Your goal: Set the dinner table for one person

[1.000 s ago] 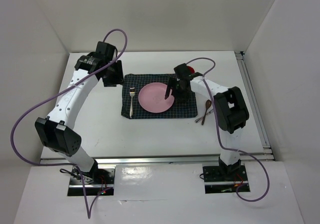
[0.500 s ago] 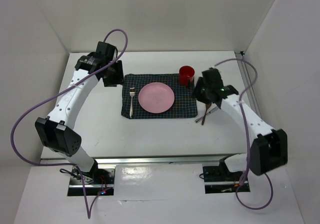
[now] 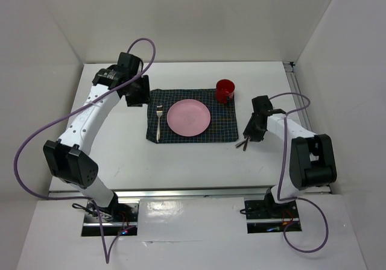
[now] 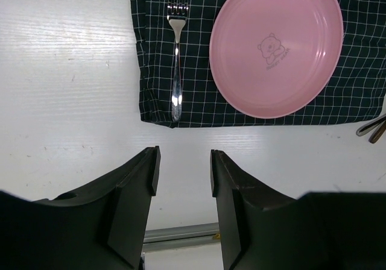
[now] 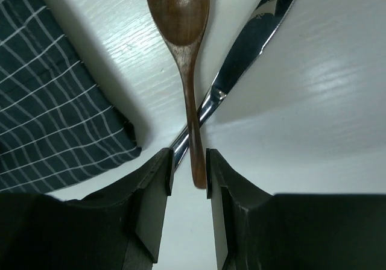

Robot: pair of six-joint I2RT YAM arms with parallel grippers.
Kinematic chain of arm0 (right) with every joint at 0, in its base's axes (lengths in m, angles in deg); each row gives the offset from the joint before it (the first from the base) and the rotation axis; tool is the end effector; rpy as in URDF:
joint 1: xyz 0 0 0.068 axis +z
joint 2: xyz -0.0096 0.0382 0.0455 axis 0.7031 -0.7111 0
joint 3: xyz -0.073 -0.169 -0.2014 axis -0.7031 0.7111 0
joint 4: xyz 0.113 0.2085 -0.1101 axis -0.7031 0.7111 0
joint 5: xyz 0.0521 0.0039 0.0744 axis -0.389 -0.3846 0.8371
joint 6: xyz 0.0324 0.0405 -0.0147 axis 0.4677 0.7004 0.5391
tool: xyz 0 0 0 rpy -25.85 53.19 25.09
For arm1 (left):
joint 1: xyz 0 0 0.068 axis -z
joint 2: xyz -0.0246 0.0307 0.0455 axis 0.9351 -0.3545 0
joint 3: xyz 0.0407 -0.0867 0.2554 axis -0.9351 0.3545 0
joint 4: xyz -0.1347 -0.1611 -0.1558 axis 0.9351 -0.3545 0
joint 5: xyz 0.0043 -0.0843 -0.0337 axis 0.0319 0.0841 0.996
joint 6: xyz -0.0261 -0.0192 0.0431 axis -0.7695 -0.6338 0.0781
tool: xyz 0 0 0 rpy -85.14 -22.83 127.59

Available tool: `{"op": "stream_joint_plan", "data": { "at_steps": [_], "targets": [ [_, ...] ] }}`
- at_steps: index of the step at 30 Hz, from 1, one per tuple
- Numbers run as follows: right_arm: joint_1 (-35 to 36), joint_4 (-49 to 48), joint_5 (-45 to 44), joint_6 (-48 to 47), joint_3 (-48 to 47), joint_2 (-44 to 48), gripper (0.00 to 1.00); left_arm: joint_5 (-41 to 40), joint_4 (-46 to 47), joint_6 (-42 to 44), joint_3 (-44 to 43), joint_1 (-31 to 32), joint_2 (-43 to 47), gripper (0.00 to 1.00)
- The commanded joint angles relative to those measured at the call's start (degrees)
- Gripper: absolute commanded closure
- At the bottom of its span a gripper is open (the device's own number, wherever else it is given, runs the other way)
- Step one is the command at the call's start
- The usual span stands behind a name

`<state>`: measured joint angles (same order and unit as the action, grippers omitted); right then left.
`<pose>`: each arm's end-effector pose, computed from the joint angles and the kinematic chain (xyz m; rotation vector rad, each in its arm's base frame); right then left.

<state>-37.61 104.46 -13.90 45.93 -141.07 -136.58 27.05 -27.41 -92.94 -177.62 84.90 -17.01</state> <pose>0.2818 0.0323 0.1845 0.6609 2.6547 0.1047 0.3253 -0.0895 0.3721 -0.2965 2.4787 -0.2701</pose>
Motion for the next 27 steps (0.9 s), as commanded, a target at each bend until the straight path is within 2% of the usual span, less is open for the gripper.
{"op": "stream_joint_plan", "data": {
  "at_steps": [1,8,12,18,20,21,27],
  "targets": [
    [-0.48,-3.53,-0.14,-1.21,-0.39,-2.51,0.61,0.85,0.79,1.33,0.51,-0.28,1.24,0.44],
    [-1.01,-4.94,-1.46,-1.74,0.66,-4.27,0.61,1.38,1.31,1.33,0.51,-0.28,0.71,0.44],
    [-1.01,-5.64,-0.15,-2.88,1.27,-4.98,0.72,1.38,1.31,1.33,0.51,-0.28,0.71,0.44],
    [-1.01,-6.17,0.38,-3.50,0.75,-5.58,0.72,1.91,1.31,1.33,1.03,-0.28,0.71,0.44],
    [-1.01,-5.39,0.38,-3.50,0.23,-5.59,0.79,1.91,1.31,1.33,1.03,-0.28,0.71,0.44],
    [-1.01,-4.34,0.38,-3.50,0.22,-4.89,0.87,1.91,1.31,1.33,1.03,-0.28,0.71,0.44],
    [-1.01,0.06,-1.64,-4.55,-3.73,1.26,0.99,1.29,1.31,1.33,1.03,-0.28,0.71,0.44]
  ]
}}
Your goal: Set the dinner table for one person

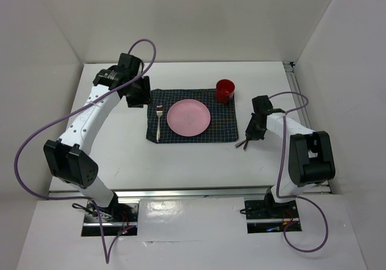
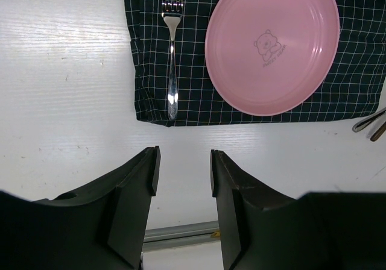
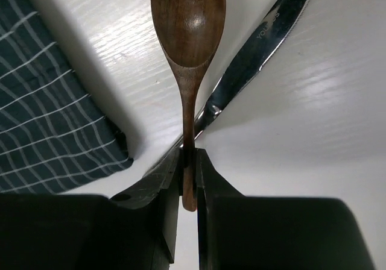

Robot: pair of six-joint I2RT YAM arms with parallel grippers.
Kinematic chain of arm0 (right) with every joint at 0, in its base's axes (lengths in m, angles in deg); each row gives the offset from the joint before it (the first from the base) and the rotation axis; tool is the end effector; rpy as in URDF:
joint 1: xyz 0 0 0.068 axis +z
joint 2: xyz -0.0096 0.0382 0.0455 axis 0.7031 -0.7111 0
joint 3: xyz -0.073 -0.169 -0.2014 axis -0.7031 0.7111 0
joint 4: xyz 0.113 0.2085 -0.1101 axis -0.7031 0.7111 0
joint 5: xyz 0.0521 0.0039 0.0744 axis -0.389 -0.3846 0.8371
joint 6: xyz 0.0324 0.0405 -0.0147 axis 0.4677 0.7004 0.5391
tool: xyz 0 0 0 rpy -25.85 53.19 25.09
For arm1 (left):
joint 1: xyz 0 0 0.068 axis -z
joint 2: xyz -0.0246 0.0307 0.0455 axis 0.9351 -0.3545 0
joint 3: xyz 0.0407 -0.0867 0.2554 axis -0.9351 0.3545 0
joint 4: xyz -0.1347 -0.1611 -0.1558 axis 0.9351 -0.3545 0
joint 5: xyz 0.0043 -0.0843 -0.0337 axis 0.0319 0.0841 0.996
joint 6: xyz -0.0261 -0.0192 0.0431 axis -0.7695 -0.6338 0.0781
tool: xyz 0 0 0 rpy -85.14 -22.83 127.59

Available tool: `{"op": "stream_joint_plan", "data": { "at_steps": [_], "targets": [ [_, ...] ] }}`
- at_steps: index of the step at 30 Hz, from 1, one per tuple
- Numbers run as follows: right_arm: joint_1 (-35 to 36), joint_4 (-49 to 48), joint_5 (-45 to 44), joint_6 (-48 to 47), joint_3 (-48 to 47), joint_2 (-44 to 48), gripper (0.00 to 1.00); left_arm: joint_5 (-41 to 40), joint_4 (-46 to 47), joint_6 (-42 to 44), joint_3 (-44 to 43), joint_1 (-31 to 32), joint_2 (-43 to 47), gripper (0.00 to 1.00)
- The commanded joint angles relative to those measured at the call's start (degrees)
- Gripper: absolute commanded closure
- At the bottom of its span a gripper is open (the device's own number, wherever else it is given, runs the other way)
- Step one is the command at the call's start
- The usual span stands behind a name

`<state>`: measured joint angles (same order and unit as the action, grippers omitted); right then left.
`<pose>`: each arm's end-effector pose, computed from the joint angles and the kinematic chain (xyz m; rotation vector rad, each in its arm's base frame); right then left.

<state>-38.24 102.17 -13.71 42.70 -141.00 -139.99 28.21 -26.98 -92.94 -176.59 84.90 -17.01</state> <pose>0.2897 0.0302 0.1699 0.6027 2.6881 0.0812 0.3256 -0.0903 0.3670 -0.2894 2.4946 -0.2898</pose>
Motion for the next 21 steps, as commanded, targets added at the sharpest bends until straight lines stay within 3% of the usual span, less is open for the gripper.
{"op": "stream_joint_plan", "data": {
  "at_steps": [1,7,12,21],
  "targets": [
    [-0.37,3.41,-1.83,-2.28,-4.32,6.07,0.99,0.14,0.88,1.33,0.01,-0.28,0.71,0.44],
    [2.17,5.70,4.39,-6.94,-9.59,5.82,0.99,0.14,0.88,1.33,0.01,-0.28,0.71,0.44],
    [8.75,5.09,6.25,-8.35,-13.81,-0.06,0.99,-0.39,0.88,0.81,0.01,-0.28,0.71,0.44],
    [11.75,4.73,12.67,-10.99,-20.84,-10.42,0.99,-2.06,0.35,0.81,-0.52,-0.81,0.71,0.44]
  ]
}}
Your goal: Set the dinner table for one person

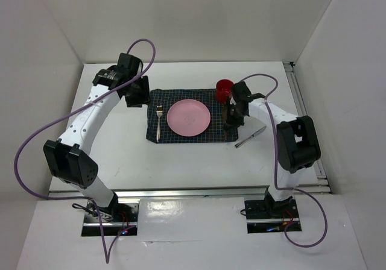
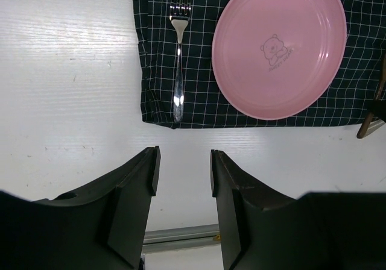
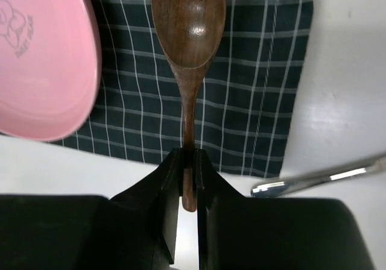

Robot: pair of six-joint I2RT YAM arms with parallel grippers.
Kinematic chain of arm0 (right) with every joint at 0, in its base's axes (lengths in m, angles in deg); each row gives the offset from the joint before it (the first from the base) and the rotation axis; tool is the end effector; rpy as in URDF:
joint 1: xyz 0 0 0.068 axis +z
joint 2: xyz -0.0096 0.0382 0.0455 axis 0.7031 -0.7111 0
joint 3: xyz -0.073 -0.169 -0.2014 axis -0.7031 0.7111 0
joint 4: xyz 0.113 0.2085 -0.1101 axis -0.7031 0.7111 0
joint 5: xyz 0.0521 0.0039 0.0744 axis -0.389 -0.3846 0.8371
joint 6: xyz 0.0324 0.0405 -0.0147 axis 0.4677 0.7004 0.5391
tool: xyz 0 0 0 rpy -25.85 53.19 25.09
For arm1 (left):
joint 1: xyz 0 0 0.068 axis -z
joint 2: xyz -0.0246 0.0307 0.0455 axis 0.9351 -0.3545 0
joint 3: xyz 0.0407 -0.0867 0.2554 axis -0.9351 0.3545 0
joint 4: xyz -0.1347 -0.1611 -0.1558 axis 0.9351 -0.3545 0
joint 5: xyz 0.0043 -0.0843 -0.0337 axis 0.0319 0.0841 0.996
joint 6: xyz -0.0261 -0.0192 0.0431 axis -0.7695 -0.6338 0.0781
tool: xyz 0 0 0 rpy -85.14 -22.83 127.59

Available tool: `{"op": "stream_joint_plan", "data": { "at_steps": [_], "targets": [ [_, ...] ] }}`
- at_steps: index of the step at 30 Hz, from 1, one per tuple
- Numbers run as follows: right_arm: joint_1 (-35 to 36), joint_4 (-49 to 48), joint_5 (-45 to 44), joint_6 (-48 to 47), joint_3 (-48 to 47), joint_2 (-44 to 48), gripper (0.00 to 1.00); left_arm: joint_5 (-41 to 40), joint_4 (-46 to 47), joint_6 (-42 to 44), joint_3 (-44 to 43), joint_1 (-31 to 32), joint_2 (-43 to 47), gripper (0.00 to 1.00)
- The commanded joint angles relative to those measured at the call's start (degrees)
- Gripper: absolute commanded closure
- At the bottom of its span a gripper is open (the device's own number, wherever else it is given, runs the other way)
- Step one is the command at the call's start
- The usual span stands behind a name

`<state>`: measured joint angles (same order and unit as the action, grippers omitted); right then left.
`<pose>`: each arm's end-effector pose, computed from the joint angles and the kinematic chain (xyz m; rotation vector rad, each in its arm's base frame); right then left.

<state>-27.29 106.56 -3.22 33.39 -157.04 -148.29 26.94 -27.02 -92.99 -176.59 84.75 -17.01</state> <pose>0.3303 0.1077 0.2015 0.0664 2.7398 0.3530 0.3260 -0.0887 0.3670 -0.3025 2.4883 -0.2624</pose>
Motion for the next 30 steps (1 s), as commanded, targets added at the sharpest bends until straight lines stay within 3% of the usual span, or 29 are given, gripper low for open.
{"op": "stream_joint_plan", "data": {
  "at_steps": [1,13,15,17,20,25,30],
  "targets": [
    [0.81,0.34,1.48,-1.15,-5.50,-3.18,0.99,-0.79,0.39,0.85,-0.52,-0.65,0.71,0.44],
    [0.81,-1.24,1.91,-0.09,-10.17,-12.41,0.99,-0.18,-0.13,0.85,-1.05,-0.65,0.71,0.44],
    [1.33,-1.77,1.13,0.51,-10.17,-13.03,0.91,-0.18,-0.13,0.85,-1.05,-0.65,0.71,0.44],
    [1.33,-1.77,1.12,1.04,-10.69,-13.04,0.75,-0.18,-0.13,0.85,-1.05,-0.65,0.71,0.44],
    [1.33,-1.77,1.12,1.05,-10.70,-13.04,0.60,-0.18,-0.13,0.85,-1.05,-0.65,0.71,0.44],
    [1.86,2.09,-2.47,1.58,-11.49,-6.99,0.54,-0.18,-0.13,1.38,-1.05,-0.65,0.71,0.44],
    [0.20,2.80,-9.41,4.91,-4.91,3.12,0.53,0.35,0.39,1.38,-1.05,-0.65,0.71,0.44]
  ]
}}
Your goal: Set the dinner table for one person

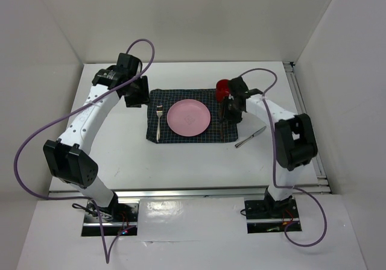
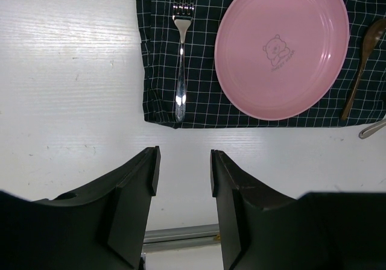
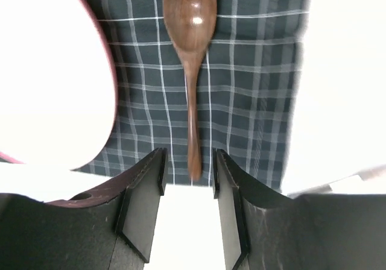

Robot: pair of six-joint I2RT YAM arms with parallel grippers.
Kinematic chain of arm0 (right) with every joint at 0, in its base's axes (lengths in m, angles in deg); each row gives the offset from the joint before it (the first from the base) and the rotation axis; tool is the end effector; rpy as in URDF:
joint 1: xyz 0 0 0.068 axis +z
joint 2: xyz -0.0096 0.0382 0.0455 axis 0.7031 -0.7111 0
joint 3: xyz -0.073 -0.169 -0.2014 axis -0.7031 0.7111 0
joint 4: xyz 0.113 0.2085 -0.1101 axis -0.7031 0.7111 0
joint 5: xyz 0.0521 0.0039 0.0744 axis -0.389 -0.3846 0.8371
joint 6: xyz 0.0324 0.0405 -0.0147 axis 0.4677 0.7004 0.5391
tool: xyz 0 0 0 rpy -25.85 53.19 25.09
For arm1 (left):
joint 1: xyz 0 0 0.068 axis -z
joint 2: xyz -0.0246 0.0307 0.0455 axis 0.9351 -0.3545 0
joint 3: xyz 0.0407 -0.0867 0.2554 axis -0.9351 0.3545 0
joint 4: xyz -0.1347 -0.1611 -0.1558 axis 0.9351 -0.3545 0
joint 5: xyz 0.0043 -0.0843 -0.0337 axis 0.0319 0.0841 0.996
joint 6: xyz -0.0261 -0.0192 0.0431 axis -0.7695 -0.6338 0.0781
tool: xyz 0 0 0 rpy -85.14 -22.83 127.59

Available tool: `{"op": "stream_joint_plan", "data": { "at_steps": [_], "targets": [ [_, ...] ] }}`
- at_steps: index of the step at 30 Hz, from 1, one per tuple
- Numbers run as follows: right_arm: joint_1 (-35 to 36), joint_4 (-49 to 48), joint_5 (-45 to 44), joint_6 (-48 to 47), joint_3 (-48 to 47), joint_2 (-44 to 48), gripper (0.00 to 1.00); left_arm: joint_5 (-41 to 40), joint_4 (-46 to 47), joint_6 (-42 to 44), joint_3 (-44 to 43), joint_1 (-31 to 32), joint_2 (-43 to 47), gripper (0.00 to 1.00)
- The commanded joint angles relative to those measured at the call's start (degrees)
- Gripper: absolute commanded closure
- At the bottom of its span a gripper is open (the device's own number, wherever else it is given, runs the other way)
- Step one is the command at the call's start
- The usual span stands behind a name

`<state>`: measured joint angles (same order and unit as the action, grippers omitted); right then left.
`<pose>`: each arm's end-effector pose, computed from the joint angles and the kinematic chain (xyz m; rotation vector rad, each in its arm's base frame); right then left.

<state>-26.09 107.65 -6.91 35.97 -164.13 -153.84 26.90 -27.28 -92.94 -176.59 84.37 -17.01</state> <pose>0.3550 0.1213 0.2031 0.1183 2.7227 0.2905 0.3262 -0.0864 0.3667 -0.3103 2.4911 -0.2566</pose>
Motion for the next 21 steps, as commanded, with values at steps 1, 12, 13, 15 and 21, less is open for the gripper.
{"op": "stream_joint_plan", "data": {
  "at_steps": [1,12,13,15,21],
  "targets": [
    [-1.88,1.71,-6.43,3.73,4.01,12.34,0.53,0.39,0.65,1.33,-1.05,-0.28,0.71,0.44],
    [-11.90,-3.55,-4.43,10.16,20.81,16.08,0.30,1.62,1.71,1.86,1.50,-0.28,1.32,0.44],
    [-11.91,-4.95,-3.63,10.85,20.82,14.94,0.33,1.62,1.71,1.86,1.50,-0.28,1.32,0.44],
    [-12.52,-5.58,-3.01,11.48,20.82,13.62,0.38,1.62,1.71,1.86,1.50,-0.28,1.85,0.44],
    [-12.52,-6.11,-5.02,14.11,20.20,8.70,0.48,2.15,1.71,2.39,2.64,-0.28,1.85,0.44]
  ]
}}
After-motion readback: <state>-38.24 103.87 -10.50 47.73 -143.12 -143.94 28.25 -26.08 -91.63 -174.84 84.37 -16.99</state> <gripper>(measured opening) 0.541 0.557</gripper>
